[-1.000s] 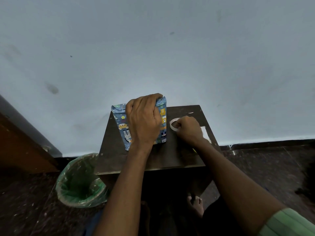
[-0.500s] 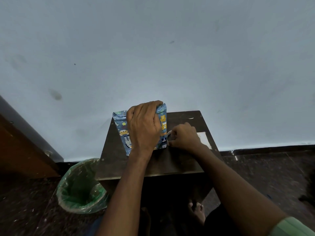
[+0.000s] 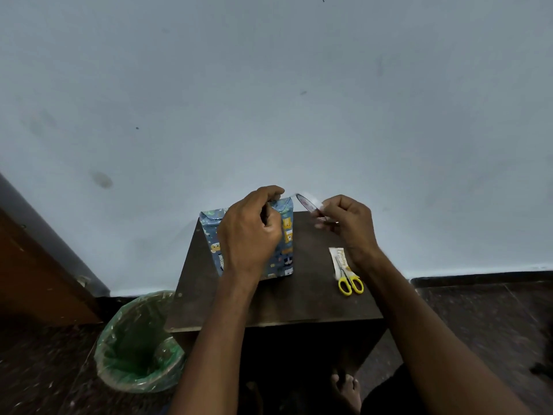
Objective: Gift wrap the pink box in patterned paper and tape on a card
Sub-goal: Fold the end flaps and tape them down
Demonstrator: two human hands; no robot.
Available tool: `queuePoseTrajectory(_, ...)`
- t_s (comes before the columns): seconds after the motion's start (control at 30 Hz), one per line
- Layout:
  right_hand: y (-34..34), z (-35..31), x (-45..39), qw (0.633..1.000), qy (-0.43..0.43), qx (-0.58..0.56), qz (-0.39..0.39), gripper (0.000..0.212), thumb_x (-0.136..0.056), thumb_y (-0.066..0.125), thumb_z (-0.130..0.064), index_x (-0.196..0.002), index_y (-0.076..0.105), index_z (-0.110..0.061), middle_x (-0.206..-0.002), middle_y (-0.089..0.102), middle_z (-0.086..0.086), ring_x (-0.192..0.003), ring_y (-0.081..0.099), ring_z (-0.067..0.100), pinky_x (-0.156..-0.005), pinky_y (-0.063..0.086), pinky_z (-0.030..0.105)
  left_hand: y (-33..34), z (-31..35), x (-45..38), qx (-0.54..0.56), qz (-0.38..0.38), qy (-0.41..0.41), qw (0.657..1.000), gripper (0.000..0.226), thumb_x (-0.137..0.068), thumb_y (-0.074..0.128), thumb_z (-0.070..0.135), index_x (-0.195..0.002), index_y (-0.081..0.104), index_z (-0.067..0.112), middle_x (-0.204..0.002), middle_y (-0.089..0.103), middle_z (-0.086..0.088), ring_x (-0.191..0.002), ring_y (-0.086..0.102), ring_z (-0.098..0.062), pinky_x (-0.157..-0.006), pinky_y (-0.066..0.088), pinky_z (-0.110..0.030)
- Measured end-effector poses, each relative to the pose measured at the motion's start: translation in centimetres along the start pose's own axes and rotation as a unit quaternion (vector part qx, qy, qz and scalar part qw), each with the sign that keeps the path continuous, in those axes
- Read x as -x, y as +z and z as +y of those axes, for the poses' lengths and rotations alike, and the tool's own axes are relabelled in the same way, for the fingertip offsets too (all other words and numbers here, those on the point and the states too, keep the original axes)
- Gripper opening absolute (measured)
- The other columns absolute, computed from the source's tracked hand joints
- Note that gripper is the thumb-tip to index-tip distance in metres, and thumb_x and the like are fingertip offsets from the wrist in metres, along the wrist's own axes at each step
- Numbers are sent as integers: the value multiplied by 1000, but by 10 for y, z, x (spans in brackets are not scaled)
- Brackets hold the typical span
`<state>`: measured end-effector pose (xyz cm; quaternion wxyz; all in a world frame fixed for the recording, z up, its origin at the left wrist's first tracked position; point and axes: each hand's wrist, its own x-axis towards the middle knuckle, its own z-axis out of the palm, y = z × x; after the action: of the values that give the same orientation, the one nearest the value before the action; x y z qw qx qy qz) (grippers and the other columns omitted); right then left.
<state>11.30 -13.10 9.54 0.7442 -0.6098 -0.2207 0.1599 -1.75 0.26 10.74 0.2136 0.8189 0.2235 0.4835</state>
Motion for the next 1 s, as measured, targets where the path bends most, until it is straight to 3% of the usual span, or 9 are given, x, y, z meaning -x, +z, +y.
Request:
queuePoseTrajectory(0.1, 12, -2, 22, 982, -167, 86, -6, 6, -87, 75, 3, -84, 74, -2, -84, 75, 13, -82, 71, 20, -78, 56, 32, -5, 3, -5, 45, -15, -45, 998, 34, -87, 63, 8, -104, 74, 35, -101, 76, 25, -94, 72, 2, -75, 59, -31)
queuePoseTrajectory(0.2, 23, 5, 36, 902, -377, 209, -2, 12, -81, 80, 8, -86, 73, -2, -91, 74, 7, -94, 72, 24, -83, 56, 37, -9, 2, -11, 120, -28, -89, 988, 26, -93, 60, 9, -97, 75, 30, -97, 77, 21, -93, 73, -2, -79, 60, -36)
queuePoseTrajectory(0.27, 28, 9, 38, 866, -439, 240, 4, 13, -81, 80, 9, -85, 72, 0, -93, 73, 7, -98, 70, 27, -84, 55, 41, -12, 2, -15, 185, -42, -130, 973, 23, -99, 56, 18, -100, 77, 27, -98, 79, 16, -97, 75, -5, -88, 60, -40)
queuePoseTrajectory(0.37, 33, 15, 38, 854, -452, 257, 23, 10, -83, 80, 7, -86, 74, 0, -95, 73, 8, -101, 69, 26, -84, 55, 43, -18, 5, -19, 227, -88, -161, 956, 35, -106, 46, 36, -102, 80, 27, -100, 80, 12, -102, 75, -7, -97, 58, -44)
queuePoseTrajectory(0.47, 33, 20, 36, 845, -456, 277, 30, 9, -84, 80, 6, -88, 75, 0, -95, 73, 7, -99, 69, 25, -82, 55, 43, -25, 6, -21, 242, -111, -171, 949, 45, -109, 45, 46, -93, 82, 27, -97, 81, 11, -100, 75, -9, -96, 57, -39)
queuePoseTrajectory(0.67, 36, 24, 32, 827, -464, 314, 40, 7, -85, 81, 2, -87, 76, -2, -93, 74, 7, -93, 68, 25, -79, 54, 43, -27, 6, -24, 263, -115, -180, 941, 4, -97, 77, 21, -95, 80, 21, -92, 81, 10, -91, 76, -6, -82, 56, -23)
queuePoseTrajectory(0.77, 37, 24, 36, 821, -465, 327, 51, 8, -85, 84, -9, -87, 76, -7, -94, 73, 4, -95, 68, 24, -84, 51, 47, -24, 5, -24, 245, -109, -186, 945, 2, -96, 78, 22, -94, 79, 22, -91, 80, 10, -87, 76, -7, -81, 58, -26)
queuePoseTrajectory(0.9, 41, 10, 43, 834, -438, 318, 107, 29, -83, 87, -27, -95, 74, -5, -105, 62, 9, -101, 57, 26, -84, 48, 40, -24, 3, -25, 243, -116, -196, 943, 3, -96, 77, 25, -95, 79, 23, -93, 81, 9, -87, 77, -11, -84, 63, -37)
queuePoseTrajectory(1.0, 41, 6, 40, 842, -421, 330, 66, 43, -79, 90, -33, -107, 71, -6, -117, 61, 8, -112, 56, 27, -92, 48, 39, -27, 6, -25, 244, -127, -199, 941, 4, -96, 78, 26, -94, 80, 23, -91, 81, 10, -88, 77, -8, -87, 63, -36)
